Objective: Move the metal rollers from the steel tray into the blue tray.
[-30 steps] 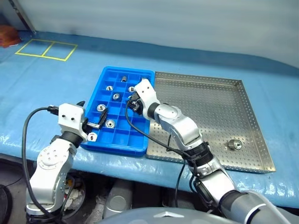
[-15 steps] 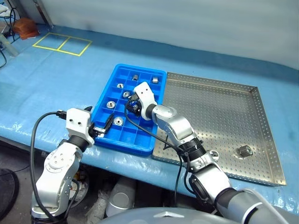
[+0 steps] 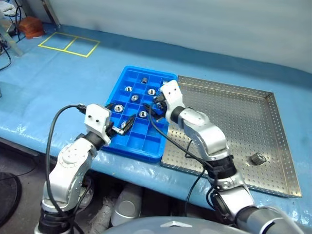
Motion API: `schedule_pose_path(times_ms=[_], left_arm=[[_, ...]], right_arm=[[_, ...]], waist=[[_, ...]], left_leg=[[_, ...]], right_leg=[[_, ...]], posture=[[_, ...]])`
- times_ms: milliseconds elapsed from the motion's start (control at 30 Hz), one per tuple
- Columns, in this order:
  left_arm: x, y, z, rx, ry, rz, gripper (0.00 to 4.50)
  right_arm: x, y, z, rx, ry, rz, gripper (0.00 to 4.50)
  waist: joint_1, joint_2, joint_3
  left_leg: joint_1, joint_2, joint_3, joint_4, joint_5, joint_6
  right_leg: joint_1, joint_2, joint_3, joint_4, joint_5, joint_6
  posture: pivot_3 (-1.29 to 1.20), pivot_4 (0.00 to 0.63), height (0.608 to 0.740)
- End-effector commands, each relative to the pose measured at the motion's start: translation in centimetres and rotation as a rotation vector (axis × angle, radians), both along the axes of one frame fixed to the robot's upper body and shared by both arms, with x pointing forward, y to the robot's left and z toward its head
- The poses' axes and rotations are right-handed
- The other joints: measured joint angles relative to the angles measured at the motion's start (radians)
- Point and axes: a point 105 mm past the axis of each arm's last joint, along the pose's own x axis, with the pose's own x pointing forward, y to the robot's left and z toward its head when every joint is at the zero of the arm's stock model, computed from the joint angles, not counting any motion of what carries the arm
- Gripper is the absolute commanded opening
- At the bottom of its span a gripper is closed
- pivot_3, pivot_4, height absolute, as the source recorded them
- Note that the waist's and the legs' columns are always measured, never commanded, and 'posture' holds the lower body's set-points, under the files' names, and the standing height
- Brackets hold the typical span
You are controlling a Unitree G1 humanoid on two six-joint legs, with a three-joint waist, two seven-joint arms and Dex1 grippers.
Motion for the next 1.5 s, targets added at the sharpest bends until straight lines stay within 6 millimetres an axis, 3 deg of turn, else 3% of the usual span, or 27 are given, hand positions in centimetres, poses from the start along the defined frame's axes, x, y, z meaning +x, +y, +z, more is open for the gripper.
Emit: schedule_pose_path(times_ms=[33, 300, 533, 900, 1333, 1433, 1500], left_arm=[[0.6, -1.7, 0.6, 0.008, -0.024, -0.116, 4.5], [1.4, -5.1, 0.7, 0.034, -0.024, -0.35, 4.5], [1.4, -7.2, -0.2, 0.051, -0.004, -0.479, 4.5], [-0.6, -10.1, -1.3, 0.048, 0.039, -0.627, 4.5], [-1.2, -9.9, -1.5, 0.027, 0.056, -0.607, 4.5], [-1.3, -9.9, -1.5, 0.027, 0.056, -0.604, 4.5], [-1.3, -9.8, -1.5, 0.028, 0.056, -0.601, 4.5]], right_arm=[[-1.5, -3.2, 2.0, -0.025, -0.067, -0.09, 4.48], [-5.1, -10.2, 1.0, -0.107, 0.012, -0.352, 4.48], [-6.5, -13.5, -0.1, -0.107, 0.096, -0.515, 4.48], [-6.6, -17.3, -4.6, 0.028, 0.269, -0.843, 4.48], [-6.3, -17.7, -7.9, 0.09, 0.36, -0.963, 4.48], [-6.2, -17.9, -8.3, 0.08, 0.364, -0.974, 3.86], [-6.2, -18.0, -8.3, 0.074, 0.358, -0.974, 3.22]], waist=[[-0.03, 0.0, 0.0], [-0.188, 0.0, 0.0], [-0.285, 0.0, 0.0], [-0.307, 0.0, 0.0], [-0.303, 0.0, 0.0], [-0.299, 0.0, 0.0], [-0.297, 0.0, 0.0]], left_leg=[[-0.001, 0.0, 0.0, 0.0, 0.0, 0.0], [-0.001, 0.0, -0.002, 0.004, 0.0, 0.001], [0.009, 0.001, -0.001, 0.005, 0.0, 0.002], [0.015, 0.0, -0.001, 0.005, 0.0, 0.003], [0.015, 0.0, -0.001, 0.005, 0.0, 0.003], [0.015, 0.0, -0.001, 0.005, 0.0, 0.003], [0.015, 0.0, -0.001, 0.005, 0.0, 0.003]], right_leg=[[0.0, 0.0, 0.0, 0.0, 0.0, 0.0], [0.002, 0.0, 0.001, 0.001, 0.001, 0.001], [0.01, 0.002, 0.004, 0.004, 0.001, 0.001], [0.015, 0.001, 0.008, 0.003, 0.001, 0.002], [0.014, 0.001, 0.008, 0.003, 0.002, 0.002], [0.014, 0.001, 0.008, 0.003, 0.002, 0.002], [0.014, 0.001, 0.008, 0.003, 0.002, 0.002]], posture=[[0.17, 0.15, 0.74], [0.04, 0.15, 0.74], [-0.04, 0.15, 0.74], [-0.04, 0.15, 0.74], [0.01, 0.15, 0.74], [0.02, 0.15, 0.74], [0.03, 0.15, 0.74]])
